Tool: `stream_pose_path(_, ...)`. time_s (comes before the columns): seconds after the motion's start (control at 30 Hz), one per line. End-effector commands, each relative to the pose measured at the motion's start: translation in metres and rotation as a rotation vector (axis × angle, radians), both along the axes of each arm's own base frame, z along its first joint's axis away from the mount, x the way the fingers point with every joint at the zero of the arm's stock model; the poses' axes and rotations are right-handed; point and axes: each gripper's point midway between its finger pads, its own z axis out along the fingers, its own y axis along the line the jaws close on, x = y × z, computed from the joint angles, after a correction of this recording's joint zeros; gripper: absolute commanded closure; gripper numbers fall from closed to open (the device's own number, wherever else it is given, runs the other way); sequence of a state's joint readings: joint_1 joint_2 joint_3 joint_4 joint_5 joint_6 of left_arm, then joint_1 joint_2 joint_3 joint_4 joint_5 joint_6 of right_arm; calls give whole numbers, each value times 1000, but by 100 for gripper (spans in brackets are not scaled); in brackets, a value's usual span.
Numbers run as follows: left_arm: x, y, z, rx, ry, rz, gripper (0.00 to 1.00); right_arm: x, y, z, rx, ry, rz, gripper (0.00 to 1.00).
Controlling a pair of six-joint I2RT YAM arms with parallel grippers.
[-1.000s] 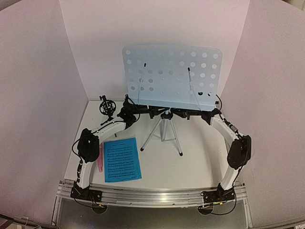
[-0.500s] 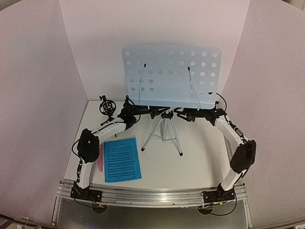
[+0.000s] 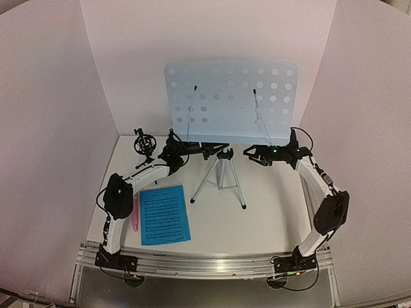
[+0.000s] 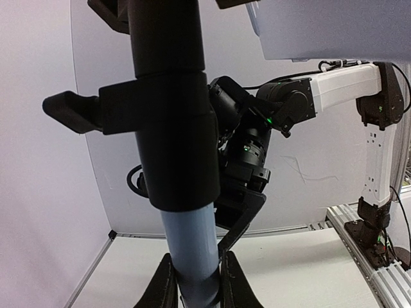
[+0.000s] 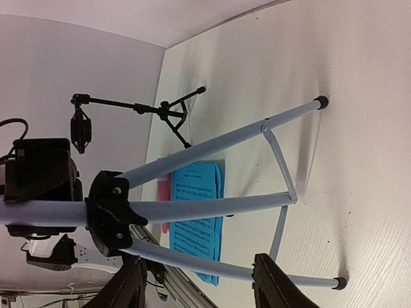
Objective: Set up the instrument practice props
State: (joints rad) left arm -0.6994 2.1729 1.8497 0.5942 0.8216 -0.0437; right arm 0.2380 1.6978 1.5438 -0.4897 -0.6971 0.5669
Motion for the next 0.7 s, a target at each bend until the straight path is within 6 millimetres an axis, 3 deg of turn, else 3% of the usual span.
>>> stream_pose_path(0.0, 24, 13, -37, 73, -67, 99, 100, -14, 6, 5, 4, -50, 87, 44)
stream_pose_path(0.13, 22, 12, -37, 69, -64, 83, 100, -9, 22, 14, -2, -155, 172, 38)
stream_pose_path(0.3, 22, 12, -35, 69, -69, 79, 100, 1, 53, 35, 119, -243, 267, 39)
stream_pose_path(0.53, 21, 11, -37, 78, -77, 77, 100, 2, 72, 29, 134, -273, 329, 39)
stream_pose_path(0.67, 21, 11, -38, 78, -72, 75, 100, 3, 79, 33, 161, -281, 345, 45)
